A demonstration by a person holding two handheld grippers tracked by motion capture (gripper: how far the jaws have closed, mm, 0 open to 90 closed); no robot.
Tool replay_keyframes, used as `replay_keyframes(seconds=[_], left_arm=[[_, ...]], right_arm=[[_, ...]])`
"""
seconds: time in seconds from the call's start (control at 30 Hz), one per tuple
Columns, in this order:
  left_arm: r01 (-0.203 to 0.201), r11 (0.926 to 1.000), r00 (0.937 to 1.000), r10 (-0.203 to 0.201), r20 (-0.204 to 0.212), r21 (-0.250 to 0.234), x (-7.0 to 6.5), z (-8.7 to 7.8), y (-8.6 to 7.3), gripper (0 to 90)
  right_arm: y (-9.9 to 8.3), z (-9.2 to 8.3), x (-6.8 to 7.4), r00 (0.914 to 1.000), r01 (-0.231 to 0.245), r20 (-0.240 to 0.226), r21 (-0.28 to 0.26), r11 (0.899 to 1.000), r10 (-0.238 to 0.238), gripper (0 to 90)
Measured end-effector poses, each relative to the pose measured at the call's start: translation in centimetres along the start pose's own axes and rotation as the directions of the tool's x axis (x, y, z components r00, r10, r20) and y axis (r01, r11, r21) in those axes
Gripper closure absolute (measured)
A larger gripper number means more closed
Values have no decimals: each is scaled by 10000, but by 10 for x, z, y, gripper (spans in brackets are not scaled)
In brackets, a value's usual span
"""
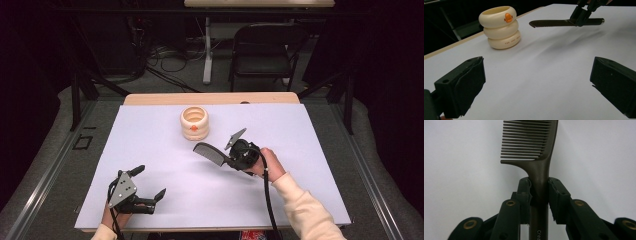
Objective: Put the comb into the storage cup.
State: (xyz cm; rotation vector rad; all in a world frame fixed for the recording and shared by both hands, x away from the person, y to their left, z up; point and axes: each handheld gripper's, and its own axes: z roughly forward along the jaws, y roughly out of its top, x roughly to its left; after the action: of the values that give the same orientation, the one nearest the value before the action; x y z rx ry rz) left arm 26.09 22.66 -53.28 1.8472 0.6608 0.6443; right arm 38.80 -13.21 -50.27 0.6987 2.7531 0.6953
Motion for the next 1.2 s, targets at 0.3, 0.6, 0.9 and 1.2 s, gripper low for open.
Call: replay_keyframes(seconds=[0.3,0.6,0.9,1.2], left_arm=[[-23,10000,10000,23,24,-4,0,1,0,2],[-20,10000,10000,20,-23,-43,0,-1,0,2],[-27,10000,10000,27,-30,-10,0,-1,0,2],[-7,10000,10000,7,-18,-39,0,-1,0,2]], right_arm=[[-1,-2,1,9999,-3,-154,-327,9995,-2,721],[-3,-8,2,9993,-261,-305,-931,9953,234,721],[-3,-12,3,9989,-346,-358,-1380,9898,299,721],[-3,-16,4,9984,-481,-376,-1830,9819,419,721]])
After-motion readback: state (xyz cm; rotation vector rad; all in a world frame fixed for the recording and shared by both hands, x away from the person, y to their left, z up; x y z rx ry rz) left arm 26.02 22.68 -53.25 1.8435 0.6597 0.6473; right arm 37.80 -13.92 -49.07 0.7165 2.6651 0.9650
